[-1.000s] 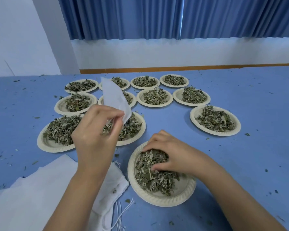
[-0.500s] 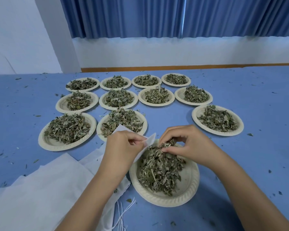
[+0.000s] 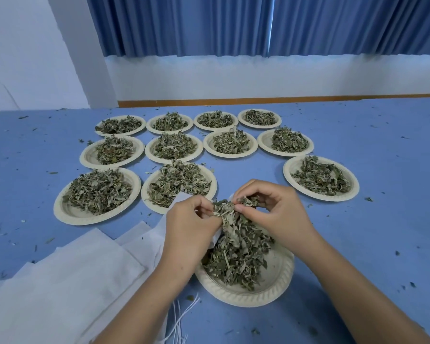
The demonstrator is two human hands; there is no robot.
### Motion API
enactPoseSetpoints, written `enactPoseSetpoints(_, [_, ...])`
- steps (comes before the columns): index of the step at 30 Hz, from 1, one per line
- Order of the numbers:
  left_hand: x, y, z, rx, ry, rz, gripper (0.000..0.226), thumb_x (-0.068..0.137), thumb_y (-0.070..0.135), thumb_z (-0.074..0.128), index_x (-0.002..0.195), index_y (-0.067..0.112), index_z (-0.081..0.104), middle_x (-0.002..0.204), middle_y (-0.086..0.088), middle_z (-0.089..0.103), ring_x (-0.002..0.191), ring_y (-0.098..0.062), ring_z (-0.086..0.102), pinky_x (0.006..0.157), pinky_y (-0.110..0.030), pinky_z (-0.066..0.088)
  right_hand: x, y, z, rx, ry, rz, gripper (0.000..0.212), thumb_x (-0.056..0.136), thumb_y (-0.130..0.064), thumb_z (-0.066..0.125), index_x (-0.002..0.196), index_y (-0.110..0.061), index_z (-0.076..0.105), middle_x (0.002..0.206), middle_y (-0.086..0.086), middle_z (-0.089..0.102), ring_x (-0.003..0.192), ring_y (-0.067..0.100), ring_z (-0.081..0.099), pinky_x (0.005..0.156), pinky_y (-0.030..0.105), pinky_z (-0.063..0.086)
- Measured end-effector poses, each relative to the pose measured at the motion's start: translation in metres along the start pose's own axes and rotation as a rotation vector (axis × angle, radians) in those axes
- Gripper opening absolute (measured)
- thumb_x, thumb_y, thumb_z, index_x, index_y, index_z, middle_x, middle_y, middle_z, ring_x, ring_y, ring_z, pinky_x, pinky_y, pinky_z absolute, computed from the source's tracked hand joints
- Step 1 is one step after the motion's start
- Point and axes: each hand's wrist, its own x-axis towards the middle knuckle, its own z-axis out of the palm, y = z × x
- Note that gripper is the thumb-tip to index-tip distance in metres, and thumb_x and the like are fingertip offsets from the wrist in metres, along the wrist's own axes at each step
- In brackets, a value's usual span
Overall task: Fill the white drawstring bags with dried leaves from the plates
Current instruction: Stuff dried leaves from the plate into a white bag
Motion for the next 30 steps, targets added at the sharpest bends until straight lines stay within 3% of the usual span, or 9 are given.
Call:
enactPoseSetpoints(6, [-0.003, 0.001, 0.003, -0.039, 0.042, 0.029, 0.028, 0.069, -0.009, 0.065, 0.063, 0.018, 0.061, 0.046, 0.013, 0.050, 0.042, 0.001, 0.042, 0.046, -0.007, 0.033, 0.000, 0.001, -0.002, -0.144, -0.013, 0.002, 0.021, 0.081, 0.003, 0.070, 0.083, -0.017, 0.071, 0.085, -0.006, 0.070, 0.082, 0.018, 0.066, 0.077, 0.047, 0.053])
enactPoseSetpoints(9, [-0.007, 0.004, 0.003, 0.013, 0.051, 0.075, 0.034, 0.063, -0.013, 0.064, 0.059, 0.019, 0.056, 0.046, 0.012, 0.045, 0.043, -0.001, 0.040, 0.045, -0.010, 0.031, 0.000, 0.000, 0.000, -0.119, -0.081, 0.041, 0.008, 0.088, -0.011, 0.065, 0.089, -0.013, 0.072, 0.089, -0.005, 0.070, 0.086, 0.016, 0.065, 0.075, 0.041, 0.052])
enactPoseSetpoints(11, [-0.008, 0.005, 0.002, 0.037, 0.057, 0.101, 0.043, 0.060, -0.015, 0.064, 0.054, 0.024, 0.048, 0.044, 0.014, 0.044, 0.043, 0.000, 0.039, 0.045, -0.011, 0.031, -0.001, -0.003, -0.001, -0.043, -0.123, 0.083, 0.021, 0.088, -0.026, 0.063, 0.096, -0.009, 0.072, 0.095, -0.001, 0.069, 0.090, 0.015, 0.065, 0.079, 0.033, 0.052])
enactPoseSetpoints(13, [-0.009, 0.006, 0.001, 0.048, 0.059, 0.114, 0.046, 0.060, -0.015, 0.063, 0.054, 0.026, 0.043, 0.044, 0.017, 0.045, 0.044, 0.000, 0.039, 0.045, -0.011, 0.030, -0.003, -0.004, -0.002, -0.021, -0.167, 0.109, 0.033, 0.080, -0.035, 0.071, 0.101, -0.011, 0.070, 0.101, 0.001, 0.068, 0.097, 0.016, 0.064, 0.086, 0.037, 0.052])
enactPoseSetpoints(16, [-0.009, 0.005, 0.002, 0.079, 0.071, 0.133, 0.045, 0.062, -0.015, 0.064, 0.055, 0.025, 0.044, 0.044, 0.015, 0.044, 0.047, 0.001, 0.041, 0.048, -0.011, 0.032, -0.003, -0.002, 0.003, -0.156, -0.146, 0.063, 0.031, 0.073, -0.021, 0.083, 0.100, -0.013, 0.069, 0.099, 0.001, 0.066, 0.097, 0.021, 0.063, 0.087, 0.050, 0.049])
enactPoseSetpoints(20, [-0.009, 0.004, 0.003, 0.090, 0.077, 0.164, 0.044, 0.064, -0.011, 0.070, 0.056, 0.027, 0.049, 0.050, 0.013, 0.049, 0.051, 0.001, 0.046, 0.052, -0.009, 0.035, -0.002, -0.001, 0.006, -0.157, -0.085, 0.010, 0.017, 0.077, 0.000, 0.076, 0.090, -0.008, 0.071, 0.090, -0.003, 0.068, 0.090, 0.017, 0.065, 0.088, 0.040, 0.050])
enactPoseSetpoints(22, [-0.010, 0.004, 0.004, 0.069, 0.080, 0.162, 0.038, 0.067, -0.008, 0.070, 0.062, 0.026, 0.054, 0.057, 0.011, 0.055, 0.056, 0.001, 0.051, 0.055, -0.007, 0.038, -0.003, -0.001, 0.005, -0.174, -0.059, 0.017, 0.020, 0.076, 0.007, 0.070, 0.087, -0.009, 0.072, 0.087, -0.004, 0.069, 0.088, 0.016, 0.065, 0.086, 0.034, 0.050])
enactPoseSetpoints(27, [-0.012, 0.006, 0.005, 0.020, 0.111, 0.185, 0.027, 0.072, -0.005, 0.066, 0.072, 0.021, 0.063, 0.061, 0.009, 0.058, 0.057, 0.000, 0.052, 0.056, -0.009, 0.041, -0.002, -0.001, 0.003, -0.305, -0.006, 0.014, 0.022, 0.071, 0.010, 0.067, 0.080, -0.009, 0.073, 0.083, -0.005, 0.072, 0.083, 0.010, 0.066, 0.083, 0.029, 0.051])
enactPoseSetpoints(30, [-0.012, 0.008, 0.005, -0.008, 0.133, 0.206, 0.023, 0.076, -0.003, 0.070, 0.074, 0.019, 0.064, 0.064, 0.008, 0.060, 0.060, 0.000, 0.054, 0.059, -0.008, 0.042, -0.002, 0.000, 0.003, -0.439, -0.060, -0.059, 0.020, 0.071, 0.012, 0.068, 0.078, -0.006, 0.074, 0.083, -0.001, 0.072, 0.079, 0.007, 0.066, 0.081, 0.025, 0.052])
